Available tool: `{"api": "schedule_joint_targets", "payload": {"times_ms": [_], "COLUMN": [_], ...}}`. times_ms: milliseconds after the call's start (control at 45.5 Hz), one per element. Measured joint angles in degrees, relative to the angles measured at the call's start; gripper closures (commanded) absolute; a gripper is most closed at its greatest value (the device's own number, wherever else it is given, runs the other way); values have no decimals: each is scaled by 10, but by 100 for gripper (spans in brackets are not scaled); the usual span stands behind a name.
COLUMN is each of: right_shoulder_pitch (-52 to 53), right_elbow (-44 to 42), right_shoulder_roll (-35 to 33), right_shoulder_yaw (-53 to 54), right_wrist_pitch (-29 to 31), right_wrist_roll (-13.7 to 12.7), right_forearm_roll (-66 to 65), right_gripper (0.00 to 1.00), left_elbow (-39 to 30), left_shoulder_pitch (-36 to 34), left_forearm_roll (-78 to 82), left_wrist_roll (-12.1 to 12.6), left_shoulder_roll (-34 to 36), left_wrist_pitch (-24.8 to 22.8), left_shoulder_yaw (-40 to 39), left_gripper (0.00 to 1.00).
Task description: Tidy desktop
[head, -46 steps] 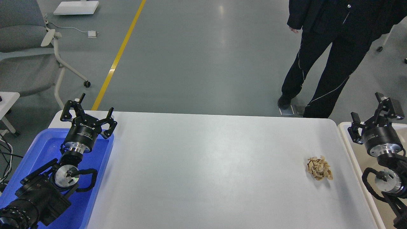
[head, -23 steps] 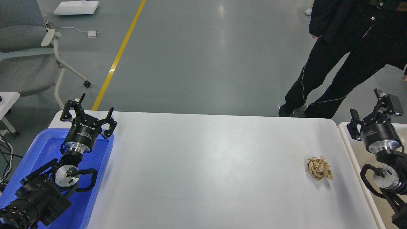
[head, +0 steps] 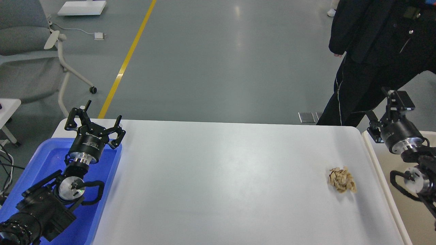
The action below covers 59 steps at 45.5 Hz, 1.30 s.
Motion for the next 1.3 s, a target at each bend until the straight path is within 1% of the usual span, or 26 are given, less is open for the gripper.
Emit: {"api": "schedule_joint_targets", "payload": {"times_ms": [154, 329, 483, 637, 768, 900, 1054, 1295], "right_shoulder_pitch": [84, 162, 220, 262, 288, 304, 311, 302], "right_elbow": [-21, -38, -42, -41, -41, -41, -40, -43], "right_shoulder_roll": [-44, -68, -78, -81, -73, -58, -32, 4], "right_shoulder_yaw": [-182, -350, -470, -574, -652, -710, -756, -790], "right_wrist_pitch": [-2, -2, -6, -30, -60, -87, -108, -126], "right_wrist_roll": [0, -1, 0, 0, 0, 0, 0, 1], "right_forearm_roll": [-6, -46, -129, -241, -331, -390, -426, -448], "right_gripper": [0, 0, 0, 0, 0, 0, 0, 0], "left_elbow": [0, 0, 0, 0, 0, 0, 0, 0], "left_shoulder_pitch": [0, 0, 0, 0, 0, 0, 0, 0], "left_forearm_roll": [0, 0, 0, 0, 0, 0, 0, 0], "left_wrist_roll": [0, 0, 0, 0, 0, 0, 0, 0], "left_shoulder_roll": [0, 0, 0, 0, 0, 0, 0, 0], "left_wrist_pitch": [0, 0, 0, 0, 0, 0, 0, 0], "left_shoulder_yaw": [0, 0, 0, 0, 0, 0, 0, 0], "left_gripper": [0, 0, 0, 0, 0, 0, 0, 0]}}
